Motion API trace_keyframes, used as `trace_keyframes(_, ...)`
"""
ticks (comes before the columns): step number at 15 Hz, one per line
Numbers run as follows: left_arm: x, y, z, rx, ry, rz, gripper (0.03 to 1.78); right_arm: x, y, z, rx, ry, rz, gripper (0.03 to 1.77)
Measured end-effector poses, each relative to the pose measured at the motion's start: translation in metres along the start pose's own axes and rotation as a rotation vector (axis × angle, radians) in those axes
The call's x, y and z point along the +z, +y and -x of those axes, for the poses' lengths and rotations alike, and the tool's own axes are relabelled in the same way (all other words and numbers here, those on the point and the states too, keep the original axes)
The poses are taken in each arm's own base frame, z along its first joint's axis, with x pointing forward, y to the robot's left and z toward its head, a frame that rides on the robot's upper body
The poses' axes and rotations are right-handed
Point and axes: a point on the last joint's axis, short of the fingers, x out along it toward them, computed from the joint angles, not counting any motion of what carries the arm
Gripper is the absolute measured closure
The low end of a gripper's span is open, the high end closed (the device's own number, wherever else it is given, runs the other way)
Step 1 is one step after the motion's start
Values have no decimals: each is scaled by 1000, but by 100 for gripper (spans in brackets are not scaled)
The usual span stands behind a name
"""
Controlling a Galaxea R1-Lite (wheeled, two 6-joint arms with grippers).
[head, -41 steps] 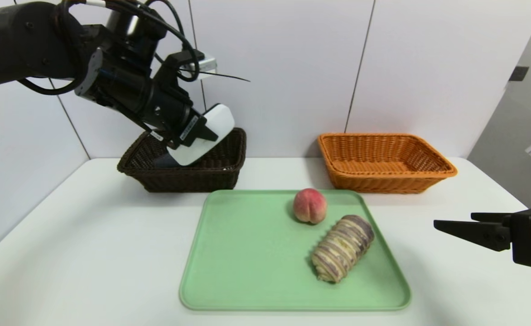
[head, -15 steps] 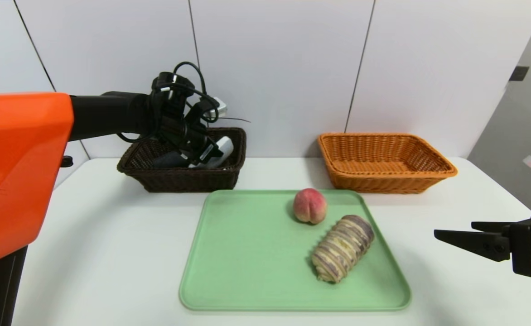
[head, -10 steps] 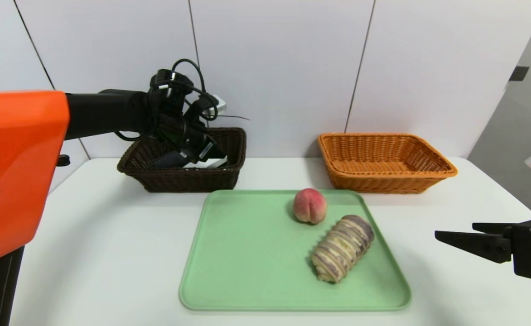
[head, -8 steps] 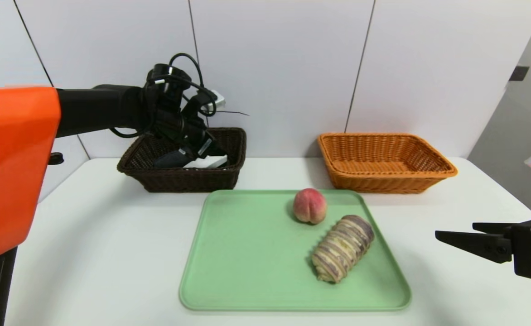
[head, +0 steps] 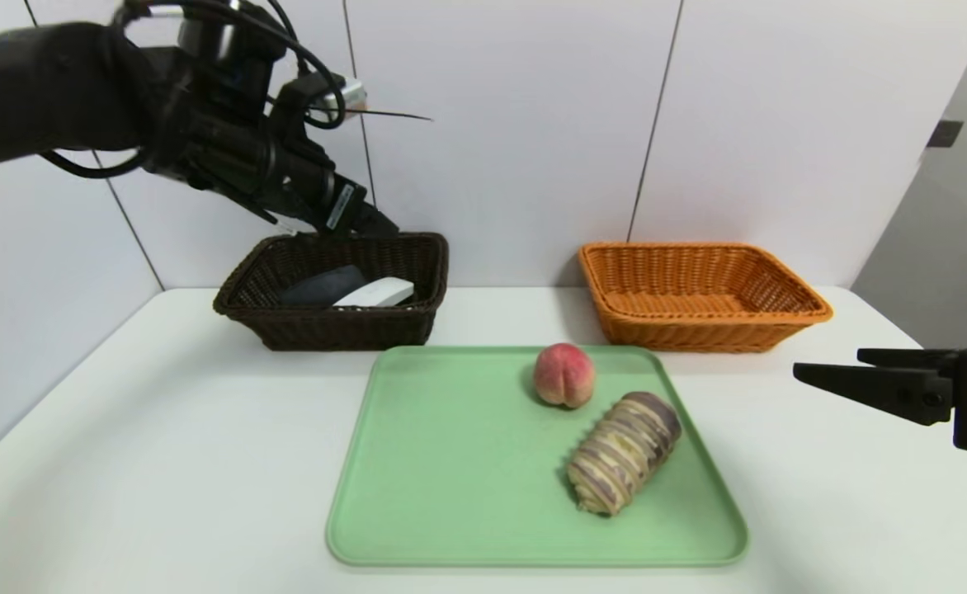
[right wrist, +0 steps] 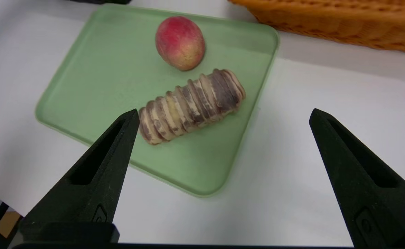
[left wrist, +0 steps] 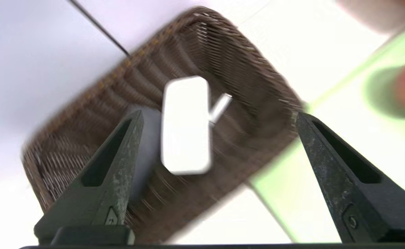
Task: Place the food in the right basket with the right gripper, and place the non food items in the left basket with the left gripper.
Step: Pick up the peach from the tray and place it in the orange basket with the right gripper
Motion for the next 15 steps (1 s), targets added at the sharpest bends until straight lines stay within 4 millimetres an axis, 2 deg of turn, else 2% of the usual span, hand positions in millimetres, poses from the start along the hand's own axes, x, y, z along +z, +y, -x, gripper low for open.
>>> trace_keyframes(3, 2, -24, 54, 41, 61, 154, 20, 17, 8, 3, 33, -11, 23, 10)
trace_keyframes(5, -5, -35, 88, 65, 93, 222, 18, 28, 16, 1, 70, -12, 44, 10)
trace_keyframes(8, -23, -47, 130, 64, 116, 318, 16, 42, 28, -11, 133, -6, 76, 10)
trace_keyframes(11, -53, -56, 158, 63, 157, 377, 14, 50, 40, -31, 190, 29, 99, 10)
trace_keyframes(15, -91, -67, 189, 54, 182, 360, 14, 57, 50, -62, 214, 93, 112, 10)
